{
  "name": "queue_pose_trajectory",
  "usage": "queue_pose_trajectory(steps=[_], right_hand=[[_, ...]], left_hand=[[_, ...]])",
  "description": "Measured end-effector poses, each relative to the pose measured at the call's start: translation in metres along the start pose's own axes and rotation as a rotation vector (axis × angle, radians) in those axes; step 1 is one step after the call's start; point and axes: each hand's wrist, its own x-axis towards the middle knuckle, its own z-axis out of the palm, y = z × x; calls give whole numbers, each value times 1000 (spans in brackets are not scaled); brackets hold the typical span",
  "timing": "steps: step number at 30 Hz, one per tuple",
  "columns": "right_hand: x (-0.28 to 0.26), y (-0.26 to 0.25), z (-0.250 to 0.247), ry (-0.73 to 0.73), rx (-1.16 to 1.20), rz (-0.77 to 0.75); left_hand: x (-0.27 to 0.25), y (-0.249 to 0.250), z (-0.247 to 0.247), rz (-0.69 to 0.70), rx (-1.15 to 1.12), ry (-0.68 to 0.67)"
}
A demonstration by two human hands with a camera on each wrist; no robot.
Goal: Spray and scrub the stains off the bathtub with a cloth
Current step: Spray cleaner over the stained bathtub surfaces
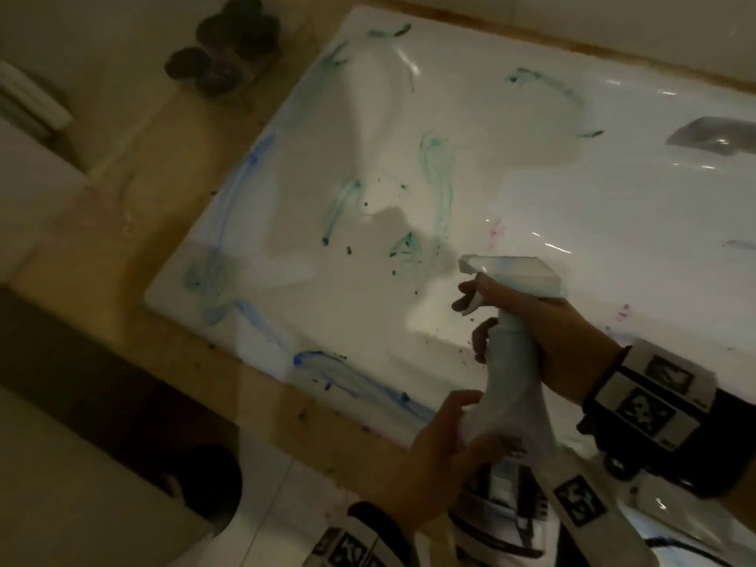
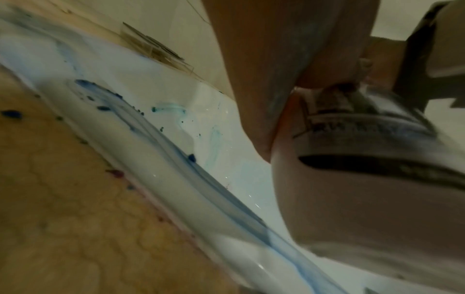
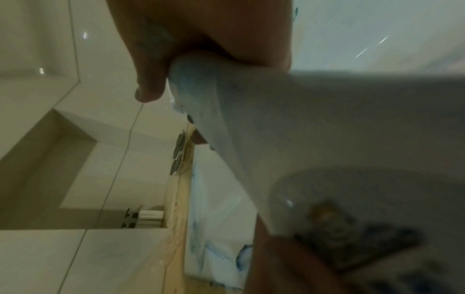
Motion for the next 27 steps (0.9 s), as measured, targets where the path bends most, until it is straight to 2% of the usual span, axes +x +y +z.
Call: queue_pose_trajectory(steps=[3, 5, 6, 7, 9, 10, 11, 12, 13, 14, 17, 20, 23, 25, 27], right_hand=[[18, -3, 26, -91, -96, 18], [29, -3, 51, -99, -147, -62], [36, -2, 64, -104, -171, -137], [42, -1, 78, -102, -182, -202], [57, 1, 100, -107, -324, -247], [66, 3, 108, -124, -477, -252], [77, 4, 114, -158, -687, -262], [85, 2, 121, -194, -877, -267], [92, -2, 130, -238, -980, -279], [101, -4, 138, -291, -973, -290], [116, -12, 161, -430, -882, -329], [129, -9, 178, -413, -1043, -407], [135, -6, 194, -408, -1184, -416], [136, -9, 202, -513, -1119, -387], [139, -8, 205, -574, -1085, -425]], left_hand=[[10, -13, -25, 3, 48, 1], [18, -14, -46, 34, 134, 33], [22, -14, -61, 54, 201, 106], [24, -14, -80, 75, 277, 254], [25, -24, -124, 92, 412, 731], [22, -31, -145, 49, 496, 937], [21, -35, -165, -58, 600, 1061], [19, -36, -181, -204, 677, 1097], [18, -35, -192, -333, 726, 1079], [19, -33, -201, -417, 764, 1040], [25, -19, -211, -545, 895, 913], [25, -8, -216, -669, 951, 827], [22, -5, -224, -678, 1075, 780], [21, -7, -226, -675, 1079, 754], [22, -11, -227, -669, 1077, 731]])
